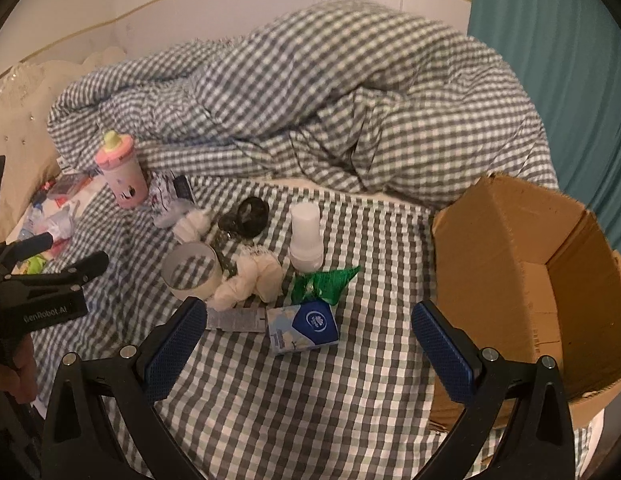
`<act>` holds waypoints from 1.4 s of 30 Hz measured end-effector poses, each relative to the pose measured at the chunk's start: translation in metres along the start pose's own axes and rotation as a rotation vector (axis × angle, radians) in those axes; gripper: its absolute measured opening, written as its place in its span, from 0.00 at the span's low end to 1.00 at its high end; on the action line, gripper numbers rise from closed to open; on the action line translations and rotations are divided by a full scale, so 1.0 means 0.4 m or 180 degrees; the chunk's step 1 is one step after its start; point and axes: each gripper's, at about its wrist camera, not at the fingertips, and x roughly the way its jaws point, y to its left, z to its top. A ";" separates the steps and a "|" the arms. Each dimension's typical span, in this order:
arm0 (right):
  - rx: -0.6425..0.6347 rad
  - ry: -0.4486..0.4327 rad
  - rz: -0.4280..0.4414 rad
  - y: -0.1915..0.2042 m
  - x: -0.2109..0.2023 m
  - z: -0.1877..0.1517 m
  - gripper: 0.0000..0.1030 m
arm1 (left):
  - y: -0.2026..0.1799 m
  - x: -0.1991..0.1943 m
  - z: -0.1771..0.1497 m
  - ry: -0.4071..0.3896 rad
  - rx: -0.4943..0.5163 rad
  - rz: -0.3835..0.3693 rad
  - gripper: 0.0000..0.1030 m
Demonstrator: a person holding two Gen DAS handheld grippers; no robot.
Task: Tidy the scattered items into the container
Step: 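Move both grippers toward the tape roll and Vinda tissue pack, then grasp the tape roll rim with the left gripper while the right grasps the Vinda pack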
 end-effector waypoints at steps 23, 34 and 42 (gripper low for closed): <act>0.0053 0.0499 0.0035 -0.033 0.251 -0.039 1.00 | -0.024 0.286 0.004 0.0421 0.0051 0.0019 1.00; 0.0041 0.0648 0.0078 -0.039 0.326 -0.051 1.00 | -0.034 0.365 -0.008 0.0544 0.0065 0.0064 1.00; -0.0006 0.0755 0.0112 -0.028 0.367 -0.067 1.00 | -0.040 0.401 -0.017 0.0626 0.0060 -0.0020 0.95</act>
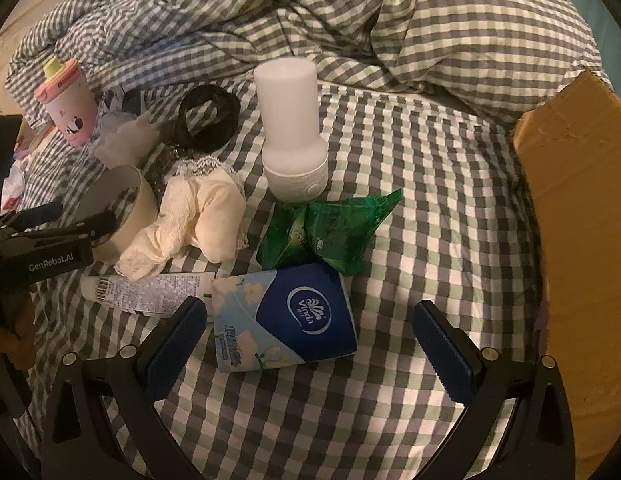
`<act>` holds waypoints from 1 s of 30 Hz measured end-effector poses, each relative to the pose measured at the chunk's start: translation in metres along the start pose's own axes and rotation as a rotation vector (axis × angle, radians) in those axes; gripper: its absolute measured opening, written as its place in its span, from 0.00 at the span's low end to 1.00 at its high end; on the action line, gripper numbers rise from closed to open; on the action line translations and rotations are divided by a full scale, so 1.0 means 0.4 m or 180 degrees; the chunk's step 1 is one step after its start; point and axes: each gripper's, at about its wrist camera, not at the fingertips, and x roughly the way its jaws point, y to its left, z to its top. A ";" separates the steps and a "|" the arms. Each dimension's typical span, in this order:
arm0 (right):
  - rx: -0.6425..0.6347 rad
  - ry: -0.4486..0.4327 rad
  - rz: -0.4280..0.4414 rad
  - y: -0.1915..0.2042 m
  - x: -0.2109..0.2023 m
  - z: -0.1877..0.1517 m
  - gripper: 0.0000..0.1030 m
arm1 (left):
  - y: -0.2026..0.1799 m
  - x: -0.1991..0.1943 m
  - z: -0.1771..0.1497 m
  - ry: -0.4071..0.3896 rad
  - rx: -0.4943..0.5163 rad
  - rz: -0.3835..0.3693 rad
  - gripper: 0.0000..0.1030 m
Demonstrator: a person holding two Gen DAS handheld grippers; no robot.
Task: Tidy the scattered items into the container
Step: 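Grasp the tape roll rim with the left gripper while the right grasps the Vinda pack, then carry the tape roll and Vinda pack with both grippers over the cardboard box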
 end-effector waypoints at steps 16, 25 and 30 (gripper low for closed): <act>-0.0038 0.0102 0.0078 0.021 0.045 -0.028 0.90 | -0.008 0.014 0.007 0.0003 -0.0019 -0.0211 0.54; 0.0003 0.0094 0.0118 0.017 0.036 -0.028 0.74 | 0.006 -0.016 0.015 -0.0042 -0.0105 -0.0310 0.09; -0.0010 0.0096 0.0130 0.021 0.024 -0.032 0.74 | 0.012 -0.041 0.016 -0.0101 -0.0098 -0.0319 0.07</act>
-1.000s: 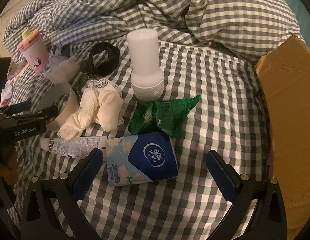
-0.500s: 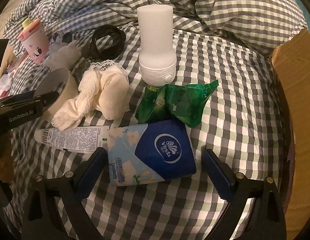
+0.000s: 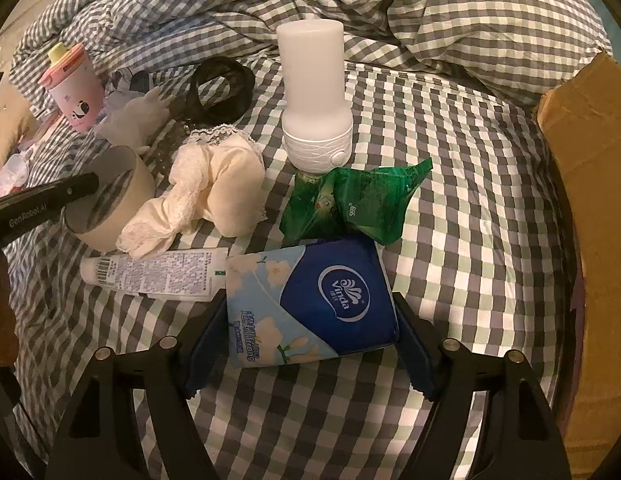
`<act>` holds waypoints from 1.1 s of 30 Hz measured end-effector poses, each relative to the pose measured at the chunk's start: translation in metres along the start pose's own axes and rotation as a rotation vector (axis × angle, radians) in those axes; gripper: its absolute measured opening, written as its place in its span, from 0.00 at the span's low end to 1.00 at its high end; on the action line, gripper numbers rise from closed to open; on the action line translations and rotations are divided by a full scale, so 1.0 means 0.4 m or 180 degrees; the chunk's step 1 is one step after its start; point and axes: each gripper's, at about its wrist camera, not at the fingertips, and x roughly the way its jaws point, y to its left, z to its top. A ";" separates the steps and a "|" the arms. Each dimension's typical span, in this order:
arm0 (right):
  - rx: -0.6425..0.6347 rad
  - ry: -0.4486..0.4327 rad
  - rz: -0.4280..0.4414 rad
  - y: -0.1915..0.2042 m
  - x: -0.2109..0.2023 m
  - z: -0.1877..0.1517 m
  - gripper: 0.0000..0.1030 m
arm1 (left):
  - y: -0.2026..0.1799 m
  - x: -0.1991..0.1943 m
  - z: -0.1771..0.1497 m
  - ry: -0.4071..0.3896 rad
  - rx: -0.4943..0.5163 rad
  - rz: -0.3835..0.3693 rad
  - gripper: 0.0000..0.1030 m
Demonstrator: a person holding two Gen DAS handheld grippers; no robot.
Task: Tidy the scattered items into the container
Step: 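Carry the tape roll and Vinda pack with both grippers over the cardboard box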
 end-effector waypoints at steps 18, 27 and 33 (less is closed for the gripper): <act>0.0020 -0.0276 0.0051 0.003 -0.143 -0.010 0.73 | 0.014 -0.131 -0.021 -0.0265 -0.0049 0.0037 0.06; 0.0008 -0.0588 0.0054 0.020 -0.285 -0.019 0.73 | 0.010 -0.271 -0.035 -0.0543 -0.0059 0.0057 0.06; -0.0013 -0.0794 0.0058 0.037 -0.384 -0.045 0.73 | 0.004 -0.375 -0.057 -0.0729 -0.0064 0.0059 0.06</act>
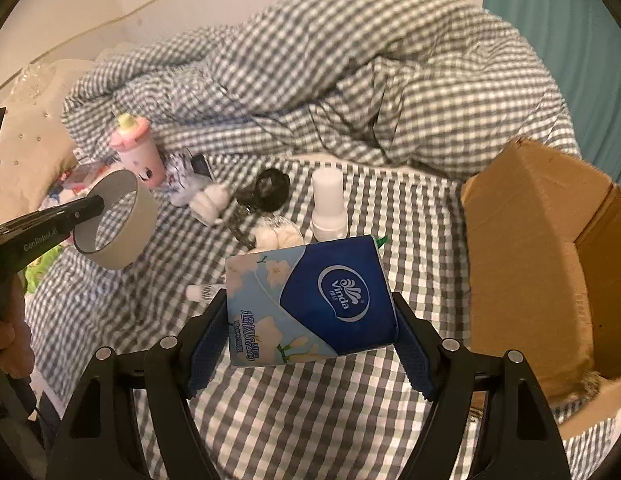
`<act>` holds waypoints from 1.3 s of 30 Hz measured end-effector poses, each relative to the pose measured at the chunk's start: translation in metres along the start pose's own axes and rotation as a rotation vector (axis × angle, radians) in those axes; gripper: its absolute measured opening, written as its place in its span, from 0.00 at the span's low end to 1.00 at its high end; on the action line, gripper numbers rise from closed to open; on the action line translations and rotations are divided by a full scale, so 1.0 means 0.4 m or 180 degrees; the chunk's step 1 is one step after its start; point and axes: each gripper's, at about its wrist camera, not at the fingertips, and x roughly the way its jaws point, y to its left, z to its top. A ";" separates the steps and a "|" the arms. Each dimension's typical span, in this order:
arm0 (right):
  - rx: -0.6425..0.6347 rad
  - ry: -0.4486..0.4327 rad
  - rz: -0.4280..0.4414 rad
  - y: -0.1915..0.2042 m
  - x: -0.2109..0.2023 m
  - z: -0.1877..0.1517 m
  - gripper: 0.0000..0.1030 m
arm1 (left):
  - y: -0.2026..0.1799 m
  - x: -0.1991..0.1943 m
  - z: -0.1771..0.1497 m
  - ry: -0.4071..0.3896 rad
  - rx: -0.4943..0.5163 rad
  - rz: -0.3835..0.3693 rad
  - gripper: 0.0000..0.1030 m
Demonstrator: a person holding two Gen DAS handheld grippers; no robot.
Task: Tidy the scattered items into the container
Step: 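Carry the tape roll and Vinda pack with both grippers over the cardboard box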
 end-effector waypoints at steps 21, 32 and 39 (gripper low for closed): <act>-0.0105 -0.0547 -0.0014 0.057 -0.271 -0.017 0.73 | -0.020 -0.310 -0.038 -0.0536 0.0090 -0.0026 0.06; -0.0123 -0.0766 -0.0019 0.072 -0.374 -0.026 0.73 | -0.029 -0.433 -0.053 -0.0745 0.0129 -0.0083 0.06; -0.0102 -0.0879 -0.0041 0.060 -0.426 -0.032 0.73 | -0.053 -0.479 -0.063 -0.0827 0.0167 -0.0128 0.06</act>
